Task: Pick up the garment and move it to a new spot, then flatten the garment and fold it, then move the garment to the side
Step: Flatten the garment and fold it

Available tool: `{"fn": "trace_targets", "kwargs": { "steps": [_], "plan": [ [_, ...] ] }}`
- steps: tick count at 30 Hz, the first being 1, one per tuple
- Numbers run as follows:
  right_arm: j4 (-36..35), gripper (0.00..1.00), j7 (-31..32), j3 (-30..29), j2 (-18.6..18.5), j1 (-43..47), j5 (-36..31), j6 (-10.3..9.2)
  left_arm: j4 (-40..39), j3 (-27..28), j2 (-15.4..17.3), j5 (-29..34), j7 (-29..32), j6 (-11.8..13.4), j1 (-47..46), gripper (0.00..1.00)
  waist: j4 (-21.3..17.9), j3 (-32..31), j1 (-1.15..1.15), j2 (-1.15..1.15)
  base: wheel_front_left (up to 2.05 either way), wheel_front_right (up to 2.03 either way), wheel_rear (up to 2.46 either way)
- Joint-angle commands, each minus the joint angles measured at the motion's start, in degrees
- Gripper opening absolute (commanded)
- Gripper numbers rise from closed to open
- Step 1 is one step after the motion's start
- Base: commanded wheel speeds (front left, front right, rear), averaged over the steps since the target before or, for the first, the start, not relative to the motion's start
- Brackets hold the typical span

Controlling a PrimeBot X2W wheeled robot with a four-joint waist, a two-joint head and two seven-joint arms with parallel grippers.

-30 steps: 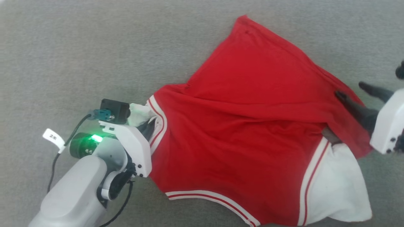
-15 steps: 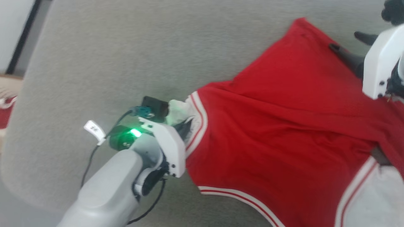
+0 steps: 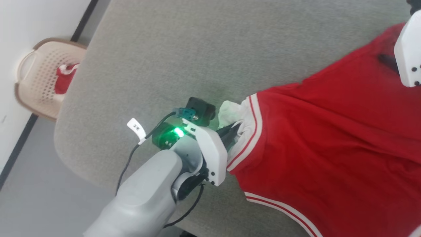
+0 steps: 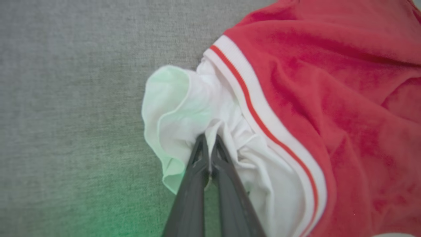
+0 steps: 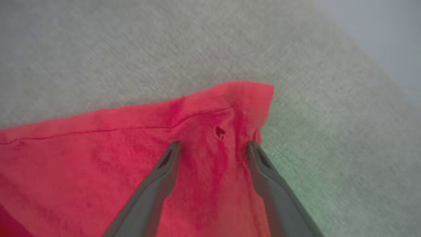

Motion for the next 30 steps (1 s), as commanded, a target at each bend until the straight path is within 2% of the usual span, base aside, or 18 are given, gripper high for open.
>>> {"fn": "trace_targets", "kwargs": {
  "steps": [1, 7, 8, 9, 16, 22, 29, 30],
  "plan": [
    [1.7, 1.00, 1.3, 2.2, -0.4, -0.6, 0.4, -0.06, 1.8, -0.4, -0.1, 0.3, -0.1, -0.1, -0.1, 0.00, 1.4, 1.2, 0.00, 0.00, 0.00, 0.00, 0.00],
    [9.4, 1.00, 5.2, 10.4, -0.3, 1.4, 4.9, -0.04, 5.3, -1.0, -1.7, 0.1, -1.5, -1.1, -1.6, 0.00, 2.3, 2.0, 0.00, 0.00, 0.00, 0.00, 0.00],
    [10.4, 0.92, 5.9, 11.0, -0.3, 1.6, 5.7, -0.04, 5.9, -0.9, -1.9, -0.2, -1.7, -1.2, -1.7, 0.00, 2.3, 2.0, 0.00, 0.00, 0.00, 0.00, 0.00],
    [11.0, 0.00, 6.3, 11.8, -0.3, 1.5, 6.5, -0.04, 6.4, -0.8, -2.1, -0.3, -1.9, -1.3, -1.8, 0.00, 2.3, 2.1, 0.00, 0.00, 0.00, 0.00, 0.00],
    [8.0, 0.00, 0.9, 14.1, -2.4, -3.9, 9.8, -0.07, 8.6, 0.5, -0.2, -0.8, -2.0, -1.4, -3.9, 0.00, -0.1, 1.0, 0.00, 0.00, 0.00, 0.00, 0.00],
    [3.7, 0.00, -3.8, 15.4, -2.7, -8.7, 12.7, -0.07, 6.1, 2.6, 4.6, -0.9, 1.0, -1.0, -7.7, 0.00, -4.6, -1.6, 0.00, 0.00, 0.00, 0.00, 0.00],
    [1.6, 0.00, -9.0, 16.0, -2.7, -10.8, 15.2, -0.07, 1.6, 5.0, 11.7, -1.4, 8.1, 0.4, -13.5, 0.00, -10.5, -6.3, 0.00, 0.00, 0.00, 0.00, 0.00],
    [1.6, 0.00, -9.0, 16.0, -2.7, -10.8, 15.2, -0.07, 1.6, 5.0, 11.7, -1.4, 8.1, 0.4, -13.5, 0.00, -10.5, -6.3, 0.00, 0.00, 0.00, 0.00, 0.00]
  ]
}}
